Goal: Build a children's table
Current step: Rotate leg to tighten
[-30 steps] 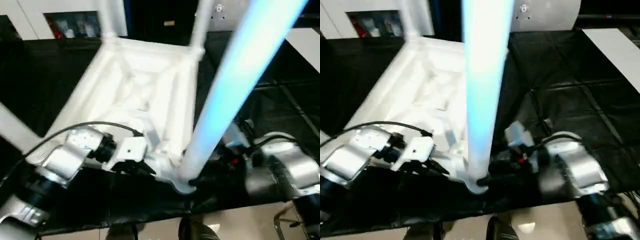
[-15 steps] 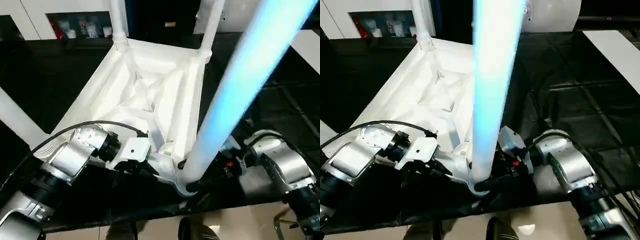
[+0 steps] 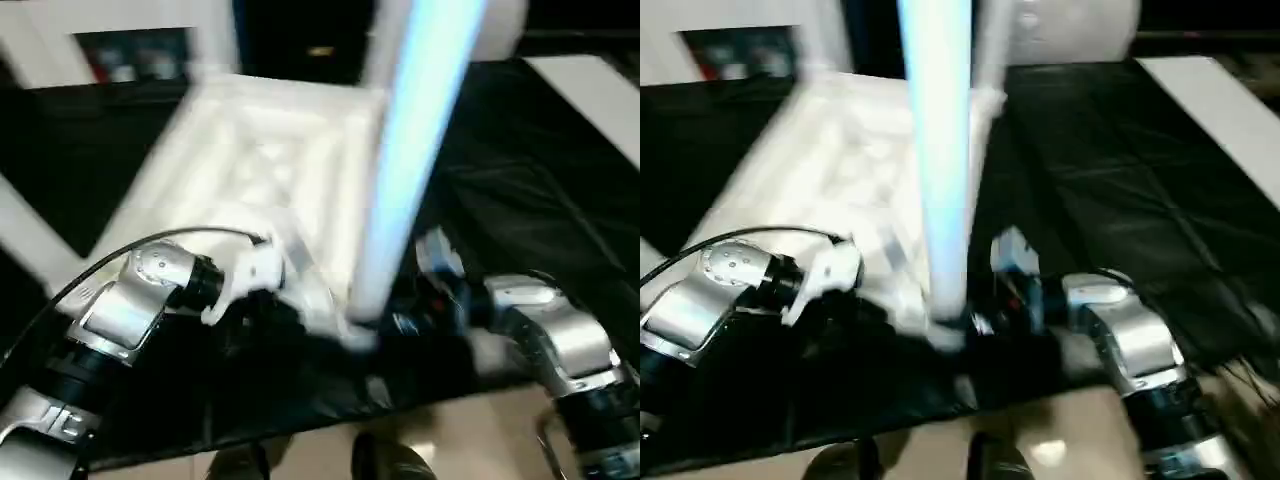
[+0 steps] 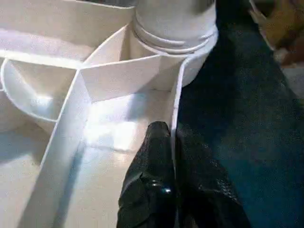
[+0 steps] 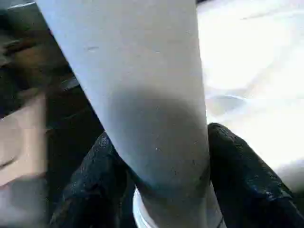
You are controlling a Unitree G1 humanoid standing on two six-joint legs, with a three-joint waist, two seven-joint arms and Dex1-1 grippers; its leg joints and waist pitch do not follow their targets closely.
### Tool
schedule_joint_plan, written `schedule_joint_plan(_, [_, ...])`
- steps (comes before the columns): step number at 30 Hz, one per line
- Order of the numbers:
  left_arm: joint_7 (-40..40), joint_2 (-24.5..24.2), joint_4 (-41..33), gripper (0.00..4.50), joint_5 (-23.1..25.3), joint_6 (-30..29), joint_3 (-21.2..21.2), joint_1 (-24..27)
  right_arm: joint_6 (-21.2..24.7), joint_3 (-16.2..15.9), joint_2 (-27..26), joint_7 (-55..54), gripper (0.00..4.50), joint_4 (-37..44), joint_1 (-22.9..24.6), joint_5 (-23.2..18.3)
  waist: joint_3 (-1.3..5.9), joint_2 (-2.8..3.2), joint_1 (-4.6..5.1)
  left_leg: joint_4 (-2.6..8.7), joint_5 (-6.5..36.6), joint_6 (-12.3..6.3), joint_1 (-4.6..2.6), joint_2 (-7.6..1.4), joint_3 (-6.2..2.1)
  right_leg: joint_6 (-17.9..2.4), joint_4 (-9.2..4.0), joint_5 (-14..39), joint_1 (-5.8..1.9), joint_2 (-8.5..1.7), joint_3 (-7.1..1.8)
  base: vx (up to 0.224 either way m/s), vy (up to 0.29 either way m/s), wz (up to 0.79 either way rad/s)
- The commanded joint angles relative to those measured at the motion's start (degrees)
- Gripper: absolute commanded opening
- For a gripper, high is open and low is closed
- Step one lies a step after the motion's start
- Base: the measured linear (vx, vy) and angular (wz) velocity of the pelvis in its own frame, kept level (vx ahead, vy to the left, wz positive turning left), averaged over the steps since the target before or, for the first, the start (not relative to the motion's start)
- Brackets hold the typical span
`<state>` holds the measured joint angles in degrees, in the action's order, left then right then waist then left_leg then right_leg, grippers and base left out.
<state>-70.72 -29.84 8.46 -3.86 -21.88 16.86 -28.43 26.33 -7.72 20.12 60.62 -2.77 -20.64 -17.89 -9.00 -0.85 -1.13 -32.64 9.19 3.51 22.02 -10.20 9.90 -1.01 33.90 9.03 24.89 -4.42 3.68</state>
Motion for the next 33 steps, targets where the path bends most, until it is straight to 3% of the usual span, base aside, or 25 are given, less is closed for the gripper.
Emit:
schedule_joint_plan(1, [6.12, 4.3, -3.38, 0.0, -1.46, -4.28, -0.51, 0.34, 4.99, -3.63, -4.91, -7.27, 2.14, 0.51, 0.36, 0.83, 2.94, -0.12, -0.25, 4.68, 17.13, -0.04, 0.12, -2.19, -1.62, -7.44, -5.13, 31.73, -3.48, -3.82, -2.38, 0.0, 0.0, 0.0])
schedule_joint_plan(2, [9.52, 6.32, -4.59, 0.0, -1.14, -7.28, -1.33, 0.55, 6.34, -3.31, -7.07, -11.57, 2.14, 0.94, 0.51, 1.85, 2.96, -0.18, 0.08, 4.49, 17.95, 0.2, -0.31, -1.97, -1.66, -6.15, -5.7, 34.91, -3.2, -4.13, -2.4, 0.0, 0.0, 0.0])
schedule_joint_plan(3, [11.73, 7.88, -5.33, 0.0, -1.01, -9.25, -1.82, 0.69, 7.03, -3.11, -8.45, -14.25, 2.13, 0.92, 0.5, 2.61, 3.04, -0.18, 0.53, 4.32, 17.11, -0.4, -0.71, -2.03, -1.44, -6.01, -6.01, 34.39, -2.8, -4.05, -2.67, 0.0, 0.0, 0.0])
schedule_joint_plan(4, [11.91, 8.0, -5.39, 0.0, -0.99, -9.4, -1.86, 0.69, 7.08, -3.09, -8.56, -14.47, 2.13, 0.91, 0.49, 2.67, 2.97, -0.11, 0.49, 4.31, 16.99, -0.84, -0.8, -2.01, -1.38, -6.11, -6.16, 34.09, -2.64, -3.98, -2.71, 0.0, 0.0, 0.0])
schedule_joint_plan(6, [20.48, 14.44, -7.16, 0.0, 0.44, -15.35, -3.12, 1.03, 7.97, -2.92, -12.94, -22.66, 2.11, 0.27, 0.39, 5.51, 2.97, -0.08, 0.74, 4.4, 15.94, -1.14, -0.81, -2.22, -1.09, -7.59, -5.89, 29.55, -2.62, -3.63, -2.75, 0.0, 0.0, 0.0])
schedule_joint_plan(9, [31.24, 22.48, -6.93, 0.0, 3.34, -18.34, -3.7, 0.81, 8.47, -1.66, -18.89, -33.68, 2.09, -1.2, -0.3, 9.1, 3.07, -0.14, 0.83, 4.5, 15.96, -1.34, -0.82, -2.22, -1.17, -7.99, -5.73, 27.61, -2.75, -3.51, -2.71, 0.0, 0.0, 0.0])
schedule_joint_plan(14, [36.46, 26.15, -7.18, 0.0, 4.83, -19.7, -3.29, 0.62, 8.3, -0.26, -23.16, -40.83, 2.07, -1.22, -0.42, 10.69, 3.27, 0.0, 0.7, 4.52, 14.05, -3.3, -0.84, -1.93, -0.8, -7.75, -5.71, 22.76, -2.75, -3.3, -3.02, 0.0, 0.0, 0.0])
schedule_joint_plan(15, [36.78, 26.42, -7.45, 0.0, 5.13, -20.01, -3.28, 0.65, 7.81, -0.29, -23.47, -41.12, 2.57, -0.96, -0.22, 10.77, 3.28, 0.21, 0.65, 4.57, 13.89, -3.43, -0.8, -1.92, -0.82, -7.65, -5.66, 22.15, -2.82, -3.25, -2.97, 0.0, 0.0, 0.0])
schedule_joint_plan(17, [36.35, 25.8, -7.62, 0.0, 5.57, -19.97, -3.02, 0.65, 6.72, -0.53, -23.13, -40.8, 2.7, -0.26, 0.31, 11.09, 3.3, 0.22, 0.65, 4.56, 13.99, -3.53, -0.74, -1.92, -0.77, -7.47, -5.71, 21.56, -2.86, -3.22, -2.96, 0.0, 0.0, 0.0])
schedule_joint_plan(21, [33.7, 22.05, -8.8, 0.0, 6.4, -18.84, -2.2, 1.63, 5.63, 1.36, -21.69, -39.27, 2.91, 2.45, 2.2, 9.95, 3.37, 1.13, 0.43, 4.74, 14.33, -3.42, -0.73, -2.08, -0.97, -7.87, -5.58, 19.68, -2.92, -3.22, -2.87, 0.0, 0.0, 0.0])
schedule_joint_plan(26, [28.66, 17.16, -10.41, 0.0, 5.15, -16.33, -1.72, 3.45, 3.0, 3.66, -16.84, -34.78, 3.38, 5.39, 4.17, 8.39, 3.7, 1.01, 0.53, 4.42, 11.65, -4.07, -0.44, -2.16, -0.86, -10.4, -4.8, 12.11, -3.52, -3.24, -2.86, 0.0, 0.0, 0.0])
schedule_joint_plan(27, [26.58, 15.49, -10.75, 0.0, 4.78, -15.21, -1.51, 3.94, 1.84, 4.14, -14.61, -31.75, 3.6, 6.51, 5.06, 7.41, 3.76, 0.77, 0.41, 4.29, 10.32, -4.68, -0.45, -2.21, -0.83, -10.85, -4.69, 10.25, -3.82, -3.28, -2.89, 0.0, 0.0, 0.0])
schedule_joint_plan(29, [24.13, 13.44, -11.12, 0.0, 4.39, -14.34, -1.26, 4.49, 0.81, 4.84, -11.85, -27.86, 3.66, 7.77, 6.17, 6.06, 3.89, 0.94, 0.46, 4.07, 8.11, -5.89, -0.24, -2.2, -0.78, -12.14, -4.29, 7.16, -4.01, -3.31, -2.85, 0.0, 0.0, 0.0])
schedule_joint_plan(30, [23.42, 12.51, -11.19, 0.0, 4.12, -14.27, -1.11, 4.65, 0.66, 5.02, -10.8, -26.85, 3.8, 8.09, 6.55, 5.86, 3.91, 0.61, 0.66, 3.96, 7.05, -6.68, -0.14, -2.14, -0.67, -13.27, -4.06, 5.87, -4.15, -3.27, -2.83, 0.0, 0.0, 0.0])
schedule_joint_plan(33, [20.68, 9.81, -10.88, 0.0, 3.5, -13.14, -0.6, 4.88, -1.08, 5.65, -7.23, -23.43, 3.99, 7.85, 7.31, 5.76, 3.66, 0.8, 0.52, 3.93, 8.23, -6.77, -0.39, -2.22, -0.58, -13.46, -4.33, 8.67, -3.93, -3.36, -2.84, 0.0, 0.0, 0.0])
